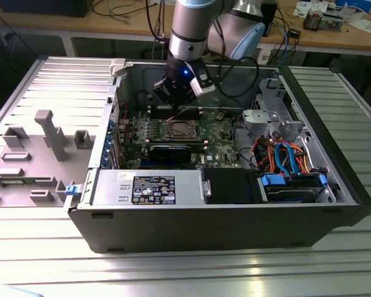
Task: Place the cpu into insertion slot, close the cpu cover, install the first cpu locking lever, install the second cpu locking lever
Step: 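Install the first cpu locking lever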
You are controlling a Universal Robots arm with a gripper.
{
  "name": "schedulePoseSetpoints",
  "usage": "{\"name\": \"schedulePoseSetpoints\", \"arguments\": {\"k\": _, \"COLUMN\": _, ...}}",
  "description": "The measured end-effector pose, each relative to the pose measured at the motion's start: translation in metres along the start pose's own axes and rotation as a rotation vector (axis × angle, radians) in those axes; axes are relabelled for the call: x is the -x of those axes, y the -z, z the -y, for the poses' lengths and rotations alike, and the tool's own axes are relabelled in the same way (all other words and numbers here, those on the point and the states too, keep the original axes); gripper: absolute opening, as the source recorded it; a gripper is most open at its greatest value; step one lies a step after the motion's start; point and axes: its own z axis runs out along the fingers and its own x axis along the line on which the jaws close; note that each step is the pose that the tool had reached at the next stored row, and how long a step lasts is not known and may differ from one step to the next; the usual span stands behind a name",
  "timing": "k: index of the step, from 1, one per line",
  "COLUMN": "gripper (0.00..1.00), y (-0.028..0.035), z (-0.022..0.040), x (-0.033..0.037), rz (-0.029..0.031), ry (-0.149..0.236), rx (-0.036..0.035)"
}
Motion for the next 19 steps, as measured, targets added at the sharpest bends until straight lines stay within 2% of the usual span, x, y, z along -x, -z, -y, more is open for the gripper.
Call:
{"name": "schedulePoseSetpoints", "arguments": {"k": 7, "gripper": 0.11, "y": -0.0055, "z": 0.0004, "x": 0.0081, "rz": -0.0011, "ry": 0.007, "rx": -0.0082}}
{"name": "schedulePoseSetpoints", "arguments": {"k": 11, "gripper": 0.11, "y": -0.0103, "z": 0.001, "x": 0.0132, "rz": -0.0019, "ry": 0.007, "rx": -0.0158}}
{"name": "schedulePoseSetpoints", "arguments": {"k": 19, "gripper": 0.11, "y": -0.0148, "z": 0.0019, "x": 0.0218, "rz": -0.0036, "ry": 0.007, "rx": -0.0291}}
